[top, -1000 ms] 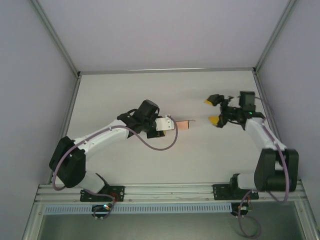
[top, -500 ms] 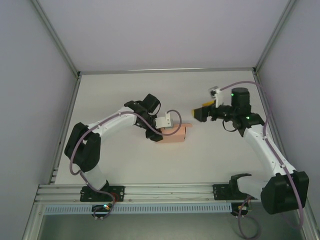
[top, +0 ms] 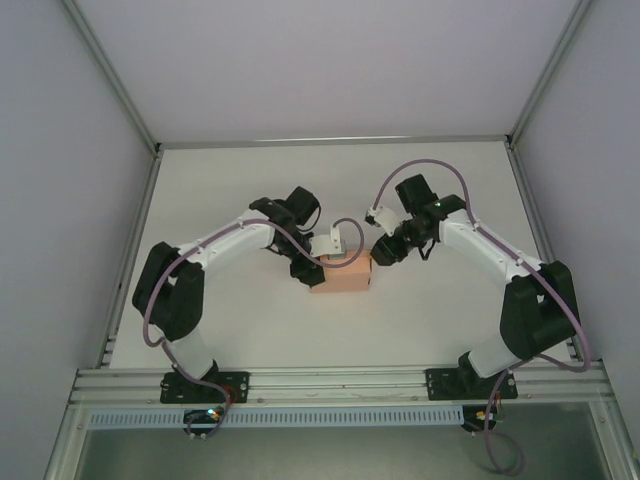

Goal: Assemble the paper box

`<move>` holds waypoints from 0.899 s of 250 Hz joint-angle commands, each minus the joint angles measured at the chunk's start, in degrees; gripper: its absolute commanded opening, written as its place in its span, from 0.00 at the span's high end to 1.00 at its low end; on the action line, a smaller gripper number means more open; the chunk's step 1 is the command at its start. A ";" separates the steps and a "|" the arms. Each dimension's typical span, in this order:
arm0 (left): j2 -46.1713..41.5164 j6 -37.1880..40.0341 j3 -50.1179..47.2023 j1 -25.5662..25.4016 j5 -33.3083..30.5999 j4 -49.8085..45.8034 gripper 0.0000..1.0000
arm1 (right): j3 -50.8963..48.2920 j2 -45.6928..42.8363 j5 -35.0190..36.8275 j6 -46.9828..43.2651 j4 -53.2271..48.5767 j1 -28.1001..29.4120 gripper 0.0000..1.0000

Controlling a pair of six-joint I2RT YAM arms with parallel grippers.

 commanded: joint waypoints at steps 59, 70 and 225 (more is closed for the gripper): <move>2.36 0.40 2.80 0.59 1.91 -2.69 0.64 | -0.10 -2.13 2.04 -0.77 -0.48 3.35 0.67; 2.14 0.40 2.63 0.59 1.89 -2.56 0.64 | -0.12 -2.29 2.09 -0.83 -0.44 3.29 0.66; 2.36 -7.07 2.03 0.36 -2.83 4.43 0.64 | -1.09 -2.37 0.27 16.12 6.05 4.14 1.00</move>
